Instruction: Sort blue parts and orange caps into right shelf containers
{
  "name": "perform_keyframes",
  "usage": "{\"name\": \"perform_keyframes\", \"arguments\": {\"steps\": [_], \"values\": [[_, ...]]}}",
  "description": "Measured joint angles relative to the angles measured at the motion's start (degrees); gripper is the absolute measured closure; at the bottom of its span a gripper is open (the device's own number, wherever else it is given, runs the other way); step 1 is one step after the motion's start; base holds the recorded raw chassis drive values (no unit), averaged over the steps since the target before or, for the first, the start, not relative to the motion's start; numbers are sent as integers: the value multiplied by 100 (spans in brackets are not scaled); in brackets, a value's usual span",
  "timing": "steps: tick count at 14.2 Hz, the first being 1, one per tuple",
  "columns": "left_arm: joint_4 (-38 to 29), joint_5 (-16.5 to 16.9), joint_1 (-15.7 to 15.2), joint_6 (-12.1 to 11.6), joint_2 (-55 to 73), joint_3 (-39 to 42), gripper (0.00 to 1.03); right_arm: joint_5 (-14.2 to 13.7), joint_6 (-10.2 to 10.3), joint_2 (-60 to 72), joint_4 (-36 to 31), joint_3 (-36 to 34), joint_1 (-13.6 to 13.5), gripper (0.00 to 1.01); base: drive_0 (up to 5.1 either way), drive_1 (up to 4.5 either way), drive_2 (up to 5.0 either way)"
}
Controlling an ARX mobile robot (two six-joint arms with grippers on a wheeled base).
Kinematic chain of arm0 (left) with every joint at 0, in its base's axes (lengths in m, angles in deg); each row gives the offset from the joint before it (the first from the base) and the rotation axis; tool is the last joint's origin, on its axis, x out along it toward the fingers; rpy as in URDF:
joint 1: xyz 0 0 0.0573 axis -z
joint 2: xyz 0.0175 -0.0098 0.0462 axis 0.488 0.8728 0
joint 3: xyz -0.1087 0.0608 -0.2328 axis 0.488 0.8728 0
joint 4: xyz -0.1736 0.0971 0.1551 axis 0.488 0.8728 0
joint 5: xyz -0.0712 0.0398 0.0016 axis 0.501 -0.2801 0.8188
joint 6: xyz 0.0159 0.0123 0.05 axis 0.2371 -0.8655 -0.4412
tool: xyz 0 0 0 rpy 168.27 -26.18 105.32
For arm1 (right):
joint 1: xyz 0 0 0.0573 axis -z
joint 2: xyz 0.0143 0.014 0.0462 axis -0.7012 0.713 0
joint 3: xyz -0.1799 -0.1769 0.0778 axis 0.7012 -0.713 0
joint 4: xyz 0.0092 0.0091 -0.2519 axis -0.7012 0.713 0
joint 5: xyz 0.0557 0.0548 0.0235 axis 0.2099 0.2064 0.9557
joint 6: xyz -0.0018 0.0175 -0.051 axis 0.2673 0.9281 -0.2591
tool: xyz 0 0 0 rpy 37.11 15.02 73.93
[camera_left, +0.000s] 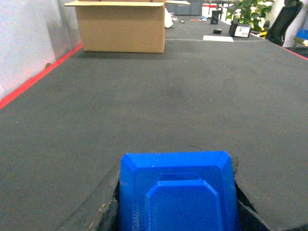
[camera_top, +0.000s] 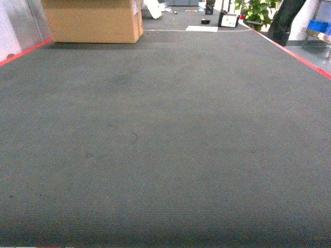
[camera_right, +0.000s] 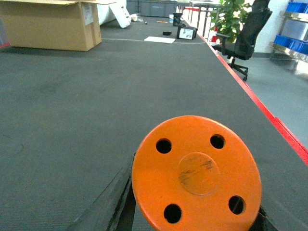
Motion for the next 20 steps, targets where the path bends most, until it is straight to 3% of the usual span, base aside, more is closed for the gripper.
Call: {"name": "perform_keyframes", "arguments": {"steps": [4,5,6,7,9,10,17,18,19,20], "values": [[387,450,-448,42,-852,409,59,579,15,-828,376,-374,579,56,0,0,0],[542,824,-723,42,-1062,487,59,664,15,-994,485,-457,678,56,0,0,0],[649,962,-1091,44,-1274,551,59,1211,17,-1213,627,-514,1104,56,0,0,0],[761,994,-1088,52,-1449,586,59,1257,33,-1379,713,-542,1375,56,0,0,0],[992,1062,-1040,52,-1746,658,59,1355,48,-1637,896,-614,1331,56,0,0,0],[800,1054,-1054,55,-1845,791,59,1353,50,-1722,817,-717,1331,56,0,0,0],[1742,1060,-1058,55,-2774,800,59,1355,52,-2509,1530,-765,1331,56,0,0,0],[1818,1060,-1058,55,-2841,800,59,1353,55,-2708,1810,-761,1331,56,0,0,0],[1919,1049,-1058,57,-2929,800,59,1357,55,-3320,2603,-761,1331,56,0,0,0],[2184,1051,-1058,57,-3121,798,59,1360,55,-3471,2428,-743,1331,56,0,0,0]]}}
